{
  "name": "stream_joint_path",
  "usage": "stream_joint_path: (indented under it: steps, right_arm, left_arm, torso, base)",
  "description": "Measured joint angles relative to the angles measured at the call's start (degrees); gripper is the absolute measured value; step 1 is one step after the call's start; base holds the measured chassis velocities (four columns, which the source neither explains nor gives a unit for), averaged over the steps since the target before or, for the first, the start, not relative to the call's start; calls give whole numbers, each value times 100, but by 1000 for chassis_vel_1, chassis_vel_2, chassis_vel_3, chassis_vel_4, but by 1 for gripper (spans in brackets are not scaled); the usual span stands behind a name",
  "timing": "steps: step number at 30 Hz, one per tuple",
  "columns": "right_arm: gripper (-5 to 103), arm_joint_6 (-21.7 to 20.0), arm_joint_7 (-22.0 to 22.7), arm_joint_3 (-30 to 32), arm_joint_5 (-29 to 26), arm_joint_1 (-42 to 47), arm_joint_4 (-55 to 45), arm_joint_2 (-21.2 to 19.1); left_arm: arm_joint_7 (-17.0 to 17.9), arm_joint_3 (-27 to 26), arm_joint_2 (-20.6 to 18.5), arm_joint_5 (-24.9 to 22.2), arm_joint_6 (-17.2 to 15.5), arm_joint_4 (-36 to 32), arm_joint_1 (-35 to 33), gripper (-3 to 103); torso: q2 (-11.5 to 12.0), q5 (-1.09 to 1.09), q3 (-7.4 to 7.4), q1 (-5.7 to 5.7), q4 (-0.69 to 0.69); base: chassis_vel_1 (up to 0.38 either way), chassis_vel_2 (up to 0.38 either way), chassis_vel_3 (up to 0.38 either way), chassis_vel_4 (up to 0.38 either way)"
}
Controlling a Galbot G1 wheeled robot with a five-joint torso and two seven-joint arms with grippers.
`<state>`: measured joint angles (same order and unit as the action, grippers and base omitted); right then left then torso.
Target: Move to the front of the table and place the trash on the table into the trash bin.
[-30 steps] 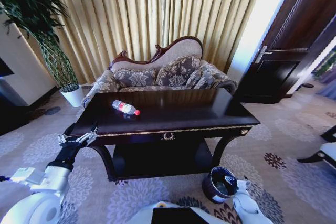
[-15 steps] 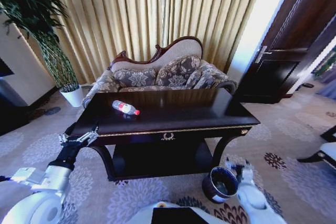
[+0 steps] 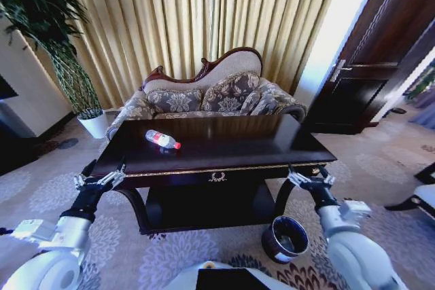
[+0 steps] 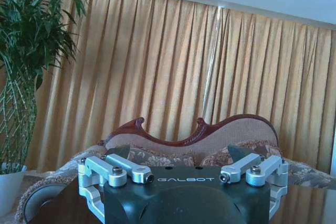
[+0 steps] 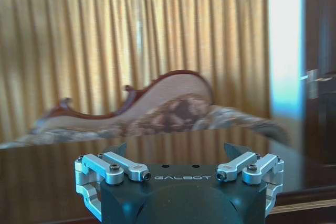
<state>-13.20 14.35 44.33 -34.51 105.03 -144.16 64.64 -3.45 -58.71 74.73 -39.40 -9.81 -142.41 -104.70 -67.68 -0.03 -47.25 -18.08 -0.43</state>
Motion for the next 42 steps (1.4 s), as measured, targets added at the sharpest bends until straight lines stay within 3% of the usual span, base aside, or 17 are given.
stream_joint_path:
  steps: [6, 42]
  right_arm:
    - [100, -177, -55, -370, 145, -181, -25, -81]
    - [100, -37, -94, -682, 286, -448, 86, -258]
  left_arm:
    - [30, -184, -112, -53, -128, -13, 7, 100]
    - [44, -230, -140, -52, -271, -85, 51, 100]
  torso:
    - [1, 3, -1, 0, 1]
    - [2, 2, -2, -1, 0]
  base:
    - [0, 0, 0, 0]
    - [-66, 67, 63, -67]
